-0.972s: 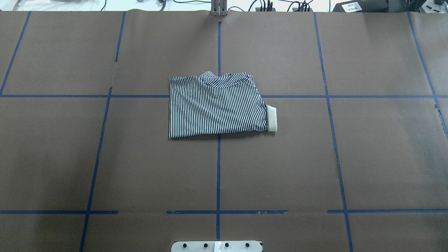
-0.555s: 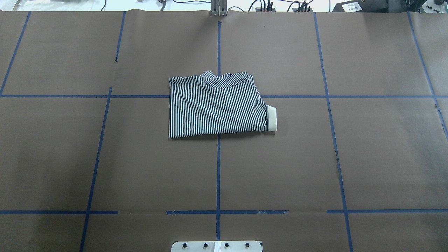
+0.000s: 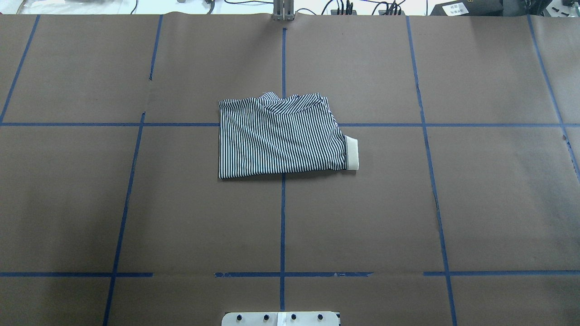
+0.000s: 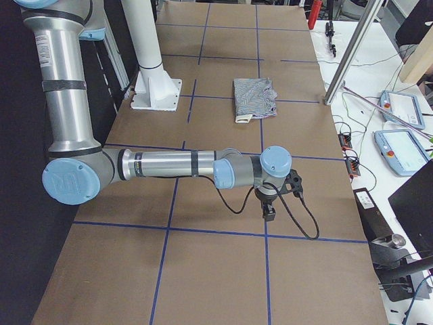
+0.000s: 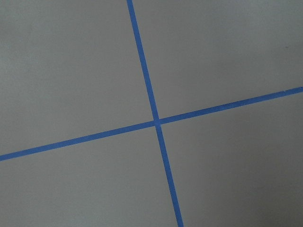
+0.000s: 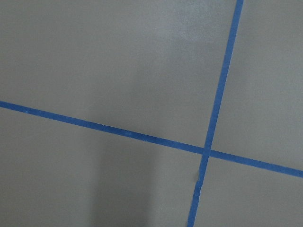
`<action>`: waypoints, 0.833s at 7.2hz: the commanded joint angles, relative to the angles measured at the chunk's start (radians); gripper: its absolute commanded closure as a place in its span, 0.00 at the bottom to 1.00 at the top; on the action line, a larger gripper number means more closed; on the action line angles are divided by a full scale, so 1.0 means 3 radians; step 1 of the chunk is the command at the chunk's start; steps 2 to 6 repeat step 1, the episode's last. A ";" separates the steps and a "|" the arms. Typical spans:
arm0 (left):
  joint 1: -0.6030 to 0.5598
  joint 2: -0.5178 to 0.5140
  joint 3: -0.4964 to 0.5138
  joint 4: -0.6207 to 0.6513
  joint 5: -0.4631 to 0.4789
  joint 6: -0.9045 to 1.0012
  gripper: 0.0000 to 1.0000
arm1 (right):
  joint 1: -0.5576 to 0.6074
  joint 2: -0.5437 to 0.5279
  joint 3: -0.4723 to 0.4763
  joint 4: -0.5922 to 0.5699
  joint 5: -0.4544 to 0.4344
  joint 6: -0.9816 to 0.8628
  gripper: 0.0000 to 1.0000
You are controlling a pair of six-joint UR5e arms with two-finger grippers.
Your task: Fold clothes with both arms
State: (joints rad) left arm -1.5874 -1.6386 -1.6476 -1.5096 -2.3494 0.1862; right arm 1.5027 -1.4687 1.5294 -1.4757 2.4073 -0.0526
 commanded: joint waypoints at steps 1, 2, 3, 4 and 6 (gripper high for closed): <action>0.0009 -0.0004 -0.0030 -0.0096 -0.0002 -0.0002 0.00 | -0.0003 0.0008 0.0020 0.0000 -0.0007 -0.0004 0.00; 0.0009 -0.0004 -0.0030 -0.0096 -0.0002 -0.0002 0.00 | -0.0003 0.0008 0.0020 0.0000 -0.0007 -0.0004 0.00; 0.0009 -0.0004 -0.0030 -0.0096 -0.0002 -0.0002 0.00 | -0.0003 0.0008 0.0020 0.0000 -0.0007 -0.0004 0.00; 0.0009 -0.0004 -0.0030 -0.0096 -0.0002 -0.0002 0.00 | -0.0003 0.0008 0.0020 0.0000 -0.0007 -0.0004 0.00; 0.0009 -0.0004 -0.0030 -0.0096 -0.0002 -0.0002 0.00 | -0.0003 0.0008 0.0020 0.0000 -0.0007 -0.0004 0.00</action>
